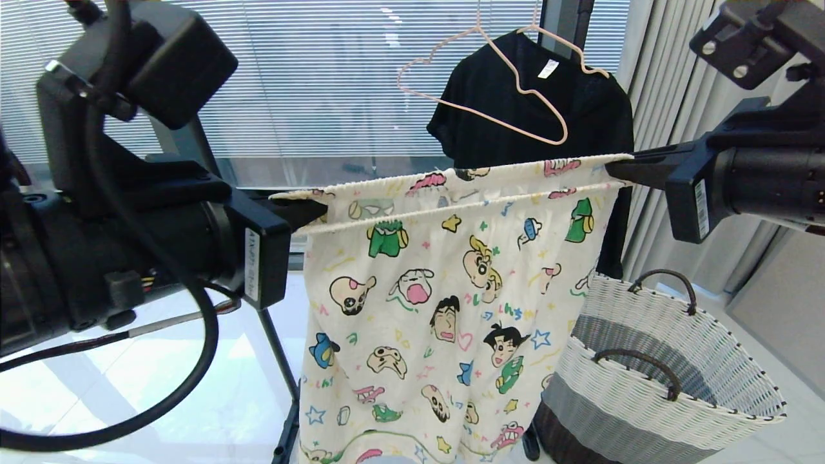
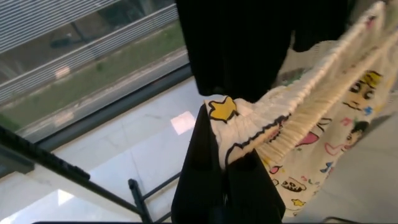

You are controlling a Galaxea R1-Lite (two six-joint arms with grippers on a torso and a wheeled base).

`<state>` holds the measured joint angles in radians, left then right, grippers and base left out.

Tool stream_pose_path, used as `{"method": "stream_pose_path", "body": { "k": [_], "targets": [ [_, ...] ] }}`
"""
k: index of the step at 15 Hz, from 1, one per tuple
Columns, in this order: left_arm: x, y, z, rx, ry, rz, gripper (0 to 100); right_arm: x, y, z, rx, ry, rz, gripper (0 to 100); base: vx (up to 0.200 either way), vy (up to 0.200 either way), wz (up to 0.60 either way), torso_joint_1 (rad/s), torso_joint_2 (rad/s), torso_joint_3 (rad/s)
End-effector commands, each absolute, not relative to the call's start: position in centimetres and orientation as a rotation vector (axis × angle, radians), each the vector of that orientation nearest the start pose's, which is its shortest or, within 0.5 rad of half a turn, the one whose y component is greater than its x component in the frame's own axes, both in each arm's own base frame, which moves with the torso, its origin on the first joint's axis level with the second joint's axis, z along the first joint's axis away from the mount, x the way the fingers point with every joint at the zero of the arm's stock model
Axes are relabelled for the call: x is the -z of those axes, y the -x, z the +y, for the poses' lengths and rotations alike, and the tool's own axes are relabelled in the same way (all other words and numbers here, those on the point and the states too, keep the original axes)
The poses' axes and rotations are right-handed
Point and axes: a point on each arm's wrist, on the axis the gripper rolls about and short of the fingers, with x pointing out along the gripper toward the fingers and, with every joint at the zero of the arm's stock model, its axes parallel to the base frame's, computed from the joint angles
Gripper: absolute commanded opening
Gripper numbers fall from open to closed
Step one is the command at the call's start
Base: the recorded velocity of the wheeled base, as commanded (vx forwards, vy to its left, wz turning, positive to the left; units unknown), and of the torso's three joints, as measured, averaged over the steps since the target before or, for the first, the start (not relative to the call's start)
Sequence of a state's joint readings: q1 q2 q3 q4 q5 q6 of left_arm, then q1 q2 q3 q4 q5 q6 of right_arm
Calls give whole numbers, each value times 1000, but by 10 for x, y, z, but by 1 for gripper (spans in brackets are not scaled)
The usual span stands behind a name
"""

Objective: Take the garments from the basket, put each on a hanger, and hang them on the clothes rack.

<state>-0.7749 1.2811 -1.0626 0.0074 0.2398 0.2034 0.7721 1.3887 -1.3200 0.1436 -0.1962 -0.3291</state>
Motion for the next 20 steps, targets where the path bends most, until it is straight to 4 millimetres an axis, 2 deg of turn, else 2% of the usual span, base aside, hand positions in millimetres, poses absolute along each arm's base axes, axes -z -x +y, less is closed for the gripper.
{"method": "stream_pose_path", "body": {
  "k": [1, 3, 7, 8, 9, 16, 19, 20],
  "targets": [
    [-310, -126, -132, 613, -298, 109, 0, -341, -159, 149, -601, 418, 83, 0, 0, 0, 0, 0, 0, 0],
    [-312, -131, -137, 633, -303, 101, 0, -340, -144, 136, -613, 428, 101, 0, 0, 0, 0, 0, 0, 0],
    [-319, -147, -155, 684, -251, 11, 0, -332, -91, 107, -756, 442, 124, 0, 0, 0, 0, 0, 0, 0],
    [-318, -150, -159, 705, -246, 2, 0, -327, -71, 98, -841, 457, 135, 0, 0, 0, 0, 0, 0, 0],
    [-318, -150, -159, 718, -249, 2, 0, -325, -64, 94, -874, 469, 144, 0, 0, 0, 0, 0, 0, 0],
    [-312, -148, -157, 711, -249, 21, 0, -317, -64, 95, -880, 482, 181, 0, 0, 0, 0, 0, 0, 0],
    [-283, -129, -153, 716, -299, 115, 0, -320, -79, 107, -821, 421, 178, 0, 0, 0, 0, 0, 0, 0],
    [-265, -112, -156, 752, -296, 168, 0, -321, -95, 117, -774, 392, 155, 0, 0, 0, 0, 0, 0, 0]
  ]
}}
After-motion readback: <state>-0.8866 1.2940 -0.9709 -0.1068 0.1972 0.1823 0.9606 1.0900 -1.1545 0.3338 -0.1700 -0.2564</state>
